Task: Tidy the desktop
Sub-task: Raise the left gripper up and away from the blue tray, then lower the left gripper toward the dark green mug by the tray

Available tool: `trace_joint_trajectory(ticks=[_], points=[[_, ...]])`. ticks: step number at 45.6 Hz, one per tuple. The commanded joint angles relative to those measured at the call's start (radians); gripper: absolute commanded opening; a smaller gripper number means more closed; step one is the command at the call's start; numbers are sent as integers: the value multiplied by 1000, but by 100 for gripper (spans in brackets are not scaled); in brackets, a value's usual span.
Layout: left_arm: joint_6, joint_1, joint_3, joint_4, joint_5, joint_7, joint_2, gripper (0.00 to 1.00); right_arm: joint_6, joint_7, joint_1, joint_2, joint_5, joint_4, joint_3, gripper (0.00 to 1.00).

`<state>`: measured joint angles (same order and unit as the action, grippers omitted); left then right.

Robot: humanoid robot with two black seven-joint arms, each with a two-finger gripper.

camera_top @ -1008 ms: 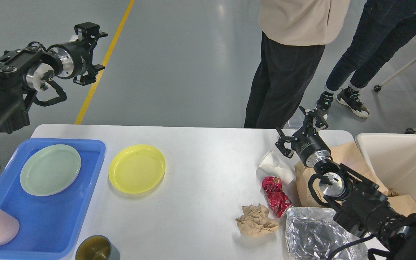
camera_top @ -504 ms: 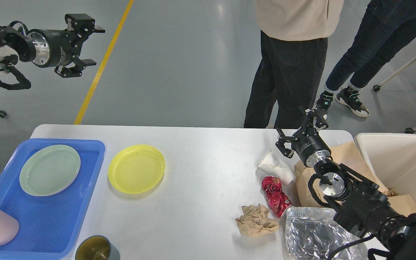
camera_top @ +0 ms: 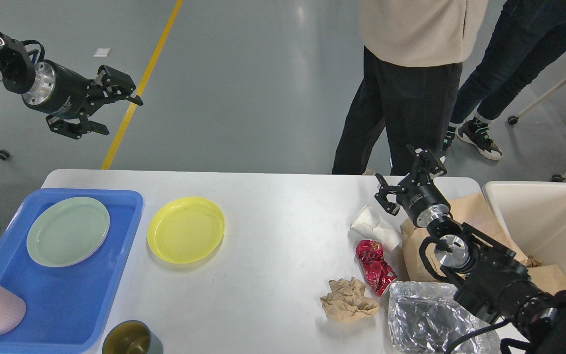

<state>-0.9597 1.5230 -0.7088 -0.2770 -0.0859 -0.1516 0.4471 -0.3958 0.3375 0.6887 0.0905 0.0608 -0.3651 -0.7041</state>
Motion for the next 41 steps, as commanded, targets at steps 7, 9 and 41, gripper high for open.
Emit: trace_joint_trajectory(ticks=[7, 9, 41], points=[[0, -44, -20, -1, 23, 3, 21, 96, 0, 0, 0, 0, -1, 0, 0, 100], [0, -47, -50, -1, 23, 10, 22, 96, 0, 0, 0, 0, 1, 0, 0, 100], [240, 236, -359, -686, 20, 21, 130, 96, 0, 0, 0, 0, 1, 0, 0, 100]])
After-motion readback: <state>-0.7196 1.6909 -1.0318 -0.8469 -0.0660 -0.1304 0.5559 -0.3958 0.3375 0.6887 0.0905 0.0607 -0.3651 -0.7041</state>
